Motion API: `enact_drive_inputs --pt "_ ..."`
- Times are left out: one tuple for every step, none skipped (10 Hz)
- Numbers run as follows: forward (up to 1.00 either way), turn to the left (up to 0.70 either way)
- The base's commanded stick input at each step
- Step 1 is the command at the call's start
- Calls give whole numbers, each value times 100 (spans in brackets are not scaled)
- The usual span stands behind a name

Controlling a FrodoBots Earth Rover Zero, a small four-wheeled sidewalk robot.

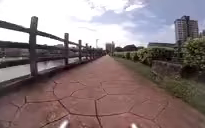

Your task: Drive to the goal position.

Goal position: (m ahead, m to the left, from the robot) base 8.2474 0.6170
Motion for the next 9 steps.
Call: enact_drive_inputs --pt "100 0" --pt "100 0" --pt "100 0" --pt "100 0" --pt "100 0" --pt "100 -1" --pt "100 -10" --pt "100 -38" --pt "100 -39"
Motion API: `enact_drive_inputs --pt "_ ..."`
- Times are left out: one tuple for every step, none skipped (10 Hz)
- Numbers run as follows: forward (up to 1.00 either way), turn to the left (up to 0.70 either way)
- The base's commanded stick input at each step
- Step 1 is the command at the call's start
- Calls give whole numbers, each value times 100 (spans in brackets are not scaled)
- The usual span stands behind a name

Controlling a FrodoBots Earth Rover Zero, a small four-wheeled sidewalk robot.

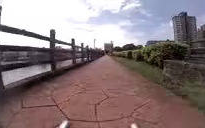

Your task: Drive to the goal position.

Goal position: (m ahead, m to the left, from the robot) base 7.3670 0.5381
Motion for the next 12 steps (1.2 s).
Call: enact_drive_inputs --pt "100 -13" --pt "100 0" --pt "100 0" --pt "100 0" --pt "100 0" --pt "100 0" --pt "100 0" --pt "100 0" --pt "100 0" --pt "100 0" --pt "100 0" --pt "100 0"
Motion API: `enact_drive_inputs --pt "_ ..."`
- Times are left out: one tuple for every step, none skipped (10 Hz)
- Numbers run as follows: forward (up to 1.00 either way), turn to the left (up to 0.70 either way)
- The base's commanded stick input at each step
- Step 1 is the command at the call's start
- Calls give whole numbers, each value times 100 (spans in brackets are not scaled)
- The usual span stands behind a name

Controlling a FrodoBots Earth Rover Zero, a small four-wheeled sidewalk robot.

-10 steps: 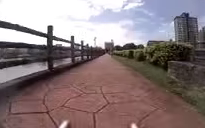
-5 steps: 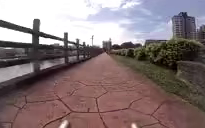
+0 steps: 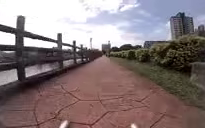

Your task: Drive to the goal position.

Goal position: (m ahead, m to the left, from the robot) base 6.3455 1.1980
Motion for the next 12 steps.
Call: enact_drive_inputs --pt "100 0" --pt "100 0" --pt "100 0" --pt "100 -2" --pt "100 -35" --pt "100 -37" --pt "100 -5" --pt "100 -1" --pt "100 0" --pt "100 0" --pt "100 0" --pt "100 0"
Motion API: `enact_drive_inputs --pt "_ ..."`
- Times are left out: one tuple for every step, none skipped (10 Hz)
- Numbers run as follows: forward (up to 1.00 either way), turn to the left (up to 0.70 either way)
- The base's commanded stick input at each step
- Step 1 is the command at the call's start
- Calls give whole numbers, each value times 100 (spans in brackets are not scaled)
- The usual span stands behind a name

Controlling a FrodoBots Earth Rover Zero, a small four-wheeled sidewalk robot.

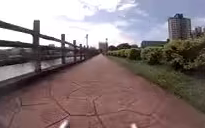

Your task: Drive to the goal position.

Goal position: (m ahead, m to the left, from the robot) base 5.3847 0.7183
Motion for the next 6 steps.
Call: enact_drive_inputs --pt "100 0" --pt "100 0" --pt "100 0" --pt "100 -1" --pt "100 -2" --pt "100 -2"
